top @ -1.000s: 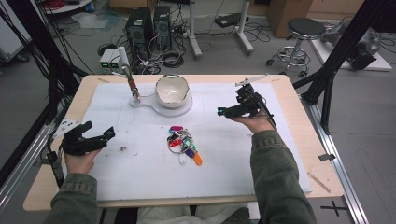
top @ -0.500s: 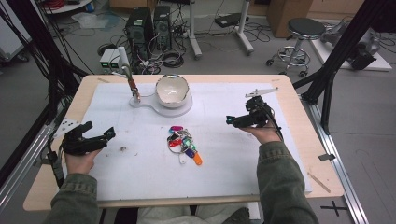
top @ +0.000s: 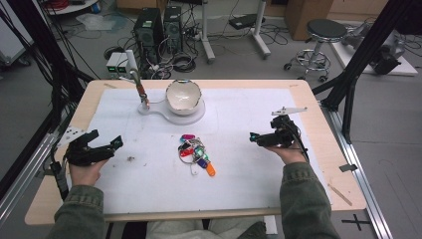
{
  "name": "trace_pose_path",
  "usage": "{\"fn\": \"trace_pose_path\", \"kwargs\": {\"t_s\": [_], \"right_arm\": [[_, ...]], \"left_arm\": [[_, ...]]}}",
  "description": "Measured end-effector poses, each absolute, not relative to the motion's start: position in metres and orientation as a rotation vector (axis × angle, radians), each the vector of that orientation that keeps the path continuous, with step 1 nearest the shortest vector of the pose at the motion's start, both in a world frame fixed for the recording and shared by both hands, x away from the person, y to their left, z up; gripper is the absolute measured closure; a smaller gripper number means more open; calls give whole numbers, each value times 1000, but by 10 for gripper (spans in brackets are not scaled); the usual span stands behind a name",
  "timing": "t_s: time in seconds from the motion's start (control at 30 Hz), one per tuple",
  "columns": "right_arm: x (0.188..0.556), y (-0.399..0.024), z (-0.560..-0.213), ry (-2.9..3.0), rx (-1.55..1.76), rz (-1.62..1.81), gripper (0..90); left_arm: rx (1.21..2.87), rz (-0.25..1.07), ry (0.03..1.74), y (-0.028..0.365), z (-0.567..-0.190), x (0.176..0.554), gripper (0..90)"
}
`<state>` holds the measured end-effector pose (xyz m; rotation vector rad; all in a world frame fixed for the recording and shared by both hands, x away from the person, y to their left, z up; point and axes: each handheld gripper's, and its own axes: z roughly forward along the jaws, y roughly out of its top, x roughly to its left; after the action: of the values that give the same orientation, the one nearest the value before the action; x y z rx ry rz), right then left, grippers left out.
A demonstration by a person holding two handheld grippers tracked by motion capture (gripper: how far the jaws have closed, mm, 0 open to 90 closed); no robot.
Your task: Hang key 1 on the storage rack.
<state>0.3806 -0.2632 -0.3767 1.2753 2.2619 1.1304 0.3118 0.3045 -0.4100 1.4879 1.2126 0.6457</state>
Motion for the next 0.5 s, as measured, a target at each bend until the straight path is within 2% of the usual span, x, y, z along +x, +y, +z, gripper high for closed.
{"fn": "trace_pose_path", "kwargs": {"t_s": [0.5], "right_arm": [[360, -289, -401, 2157, 1341, 1102, 7]], "left_arm": [[1491, 645, 1216, 304, -410, 311, 17]]}}
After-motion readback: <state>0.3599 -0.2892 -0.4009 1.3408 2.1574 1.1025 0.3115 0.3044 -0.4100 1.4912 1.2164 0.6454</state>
